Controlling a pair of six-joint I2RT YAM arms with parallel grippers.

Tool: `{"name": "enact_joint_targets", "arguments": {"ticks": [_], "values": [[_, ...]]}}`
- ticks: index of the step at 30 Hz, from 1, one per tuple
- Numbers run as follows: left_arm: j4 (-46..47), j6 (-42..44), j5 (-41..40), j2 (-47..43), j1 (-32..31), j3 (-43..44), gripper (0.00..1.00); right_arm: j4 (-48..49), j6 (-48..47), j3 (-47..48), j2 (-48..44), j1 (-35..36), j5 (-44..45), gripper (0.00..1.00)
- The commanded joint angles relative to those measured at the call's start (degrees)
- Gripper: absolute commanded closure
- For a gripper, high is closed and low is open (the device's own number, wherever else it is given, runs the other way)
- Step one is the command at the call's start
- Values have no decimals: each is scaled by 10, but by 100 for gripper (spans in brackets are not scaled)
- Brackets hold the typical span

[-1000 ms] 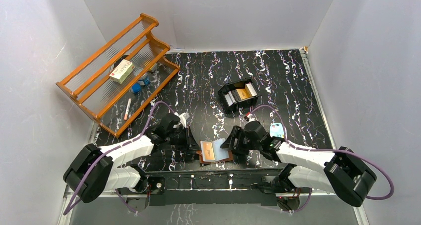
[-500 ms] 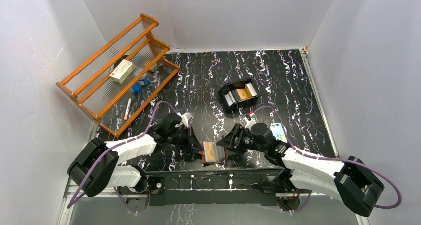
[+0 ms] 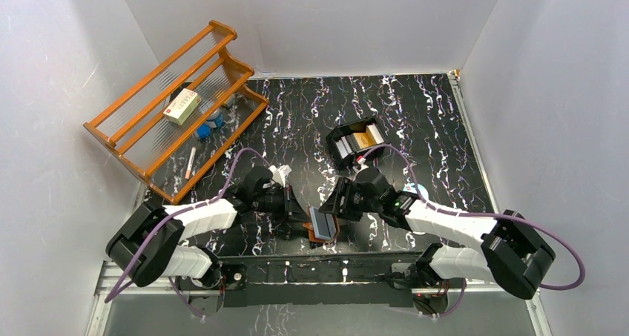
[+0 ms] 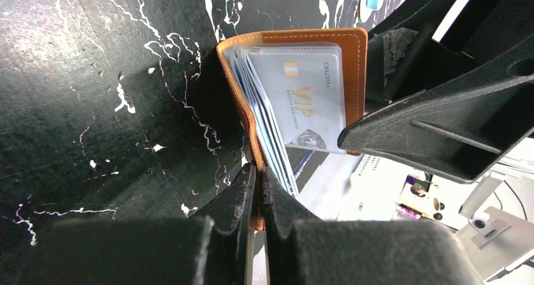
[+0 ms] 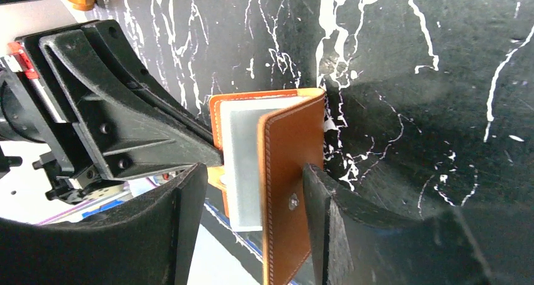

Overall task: Put the credit cards into the card holder
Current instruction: Close the card holder at the center of the board.

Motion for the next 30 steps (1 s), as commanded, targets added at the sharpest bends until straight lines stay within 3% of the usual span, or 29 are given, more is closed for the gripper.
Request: {"name": "enact_joint_targets", "arguments": {"ticks": [1,10,16,20,24,30], "values": [[31,-5,42,5,-3,16,100,-51,-36,38,-2,10,32,33],[94,-18,76,13,-3,20,95,-100,-56,83,40,48,55,37],[141,-22,102,45,-6,15,95,-99,-54,84,50,54,58,33],[176,-24,111,49,-7,5,96,-121,-57,90,50,58,82,38],[217,-14,120,59,-6,-12,95,-129,-58,96,44,60,91,53],[283,-2,140,96,-7,-30,87,-146,-64,108,45,66,109,80]]}}
